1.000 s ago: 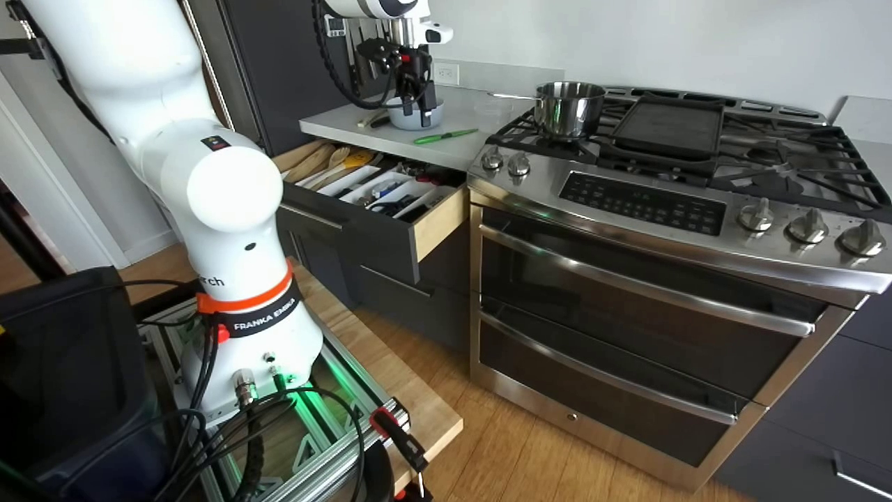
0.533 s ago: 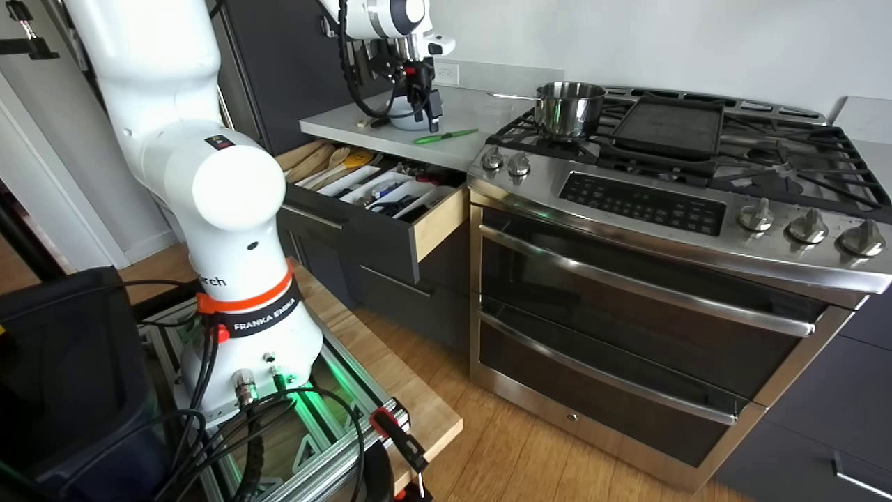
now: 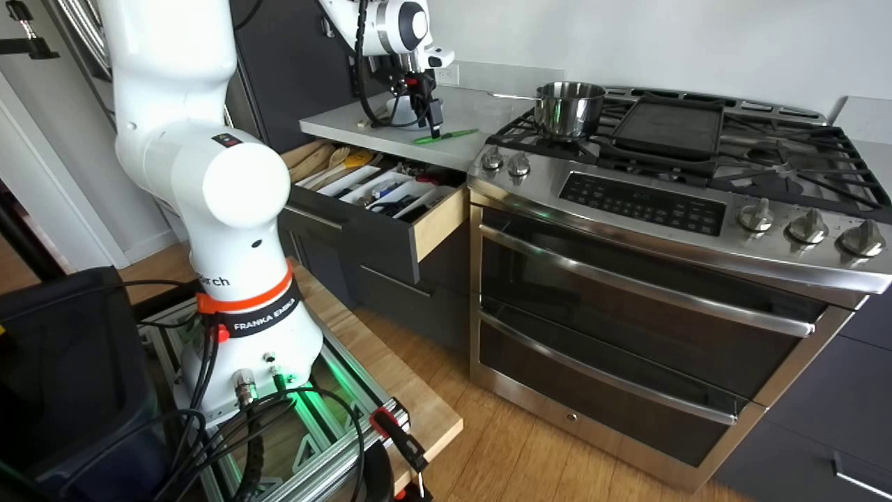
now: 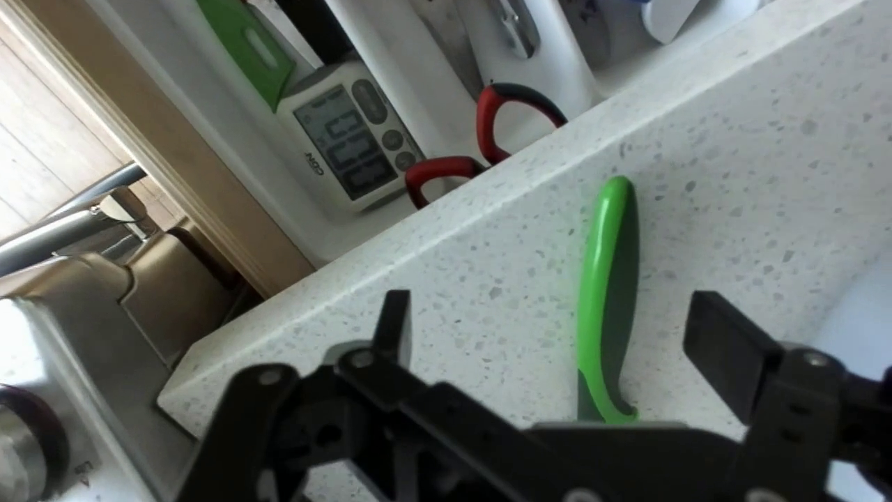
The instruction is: Remove the knife from the countertop and put it in the open drawer to the right
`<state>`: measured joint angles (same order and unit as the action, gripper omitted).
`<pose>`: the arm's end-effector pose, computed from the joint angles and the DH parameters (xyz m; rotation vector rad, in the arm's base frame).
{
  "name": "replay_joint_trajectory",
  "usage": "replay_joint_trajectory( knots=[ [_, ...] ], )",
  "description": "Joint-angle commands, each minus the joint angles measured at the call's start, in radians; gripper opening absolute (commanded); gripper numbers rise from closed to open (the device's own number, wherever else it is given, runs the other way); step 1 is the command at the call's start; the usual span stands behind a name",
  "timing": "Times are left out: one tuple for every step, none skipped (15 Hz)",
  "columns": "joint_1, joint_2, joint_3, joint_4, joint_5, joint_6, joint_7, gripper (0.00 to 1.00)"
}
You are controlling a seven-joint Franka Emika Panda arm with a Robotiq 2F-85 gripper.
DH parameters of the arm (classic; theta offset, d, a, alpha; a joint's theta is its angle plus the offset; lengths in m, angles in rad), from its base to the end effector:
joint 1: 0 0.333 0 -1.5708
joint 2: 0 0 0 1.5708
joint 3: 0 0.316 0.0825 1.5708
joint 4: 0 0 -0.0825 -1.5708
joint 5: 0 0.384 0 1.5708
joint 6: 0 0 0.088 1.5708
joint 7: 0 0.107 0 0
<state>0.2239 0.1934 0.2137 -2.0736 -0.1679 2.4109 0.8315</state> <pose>0.5376 0.2470 0.3536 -3.0754 0.4398 -0.2625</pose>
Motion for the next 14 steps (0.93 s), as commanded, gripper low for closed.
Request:
replay_joint_trajectory(
  knots=[
    [0.040, 0.056, -0.041, 0.039, -0.026, 0.008, 0.037, 1.00],
    [0.046, 0.064, -0.046, 0.045, -0.025, 0.007, 0.036, 1.00],
    [0.052, 0.073, -0.051, 0.050, -0.022, 0.008, 0.033, 0.96],
    [0.057, 0.080, -0.056, 0.054, -0.025, 0.008, 0.033, 0.89],
    [0.061, 0.087, -0.059, 0.058, -0.020, 0.010, 0.028, 0.87],
    [0.065, 0.093, -0.061, 0.061, -0.017, 0.009, 0.024, 0.83],
    [0.069, 0.099, -0.064, 0.064, -0.014, 0.007, 0.021, 0.83],
    [0.073, 0.103, -0.067, 0.067, -0.016, 0.008, 0.022, 0.80],
    [0.077, 0.106, -0.070, 0.071, -0.019, 0.005, 0.022, 0.67],
    [0.080, 0.109, -0.072, 0.074, -0.020, 0.003, 0.021, 0.63],
    [0.083, 0.108, -0.075, 0.077, -0.022, -0.001, 0.021, 0.56],
    [0.085, 0.105, -0.078, 0.079, -0.024, -0.013, 0.019, 0.47],
    [0.087, 0.102, -0.082, 0.081, -0.029, -0.023, 0.019, 0.40],
    [0.088, 0.098, -0.084, 0.082, -0.033, -0.032, 0.018, 0.31]
  ],
)
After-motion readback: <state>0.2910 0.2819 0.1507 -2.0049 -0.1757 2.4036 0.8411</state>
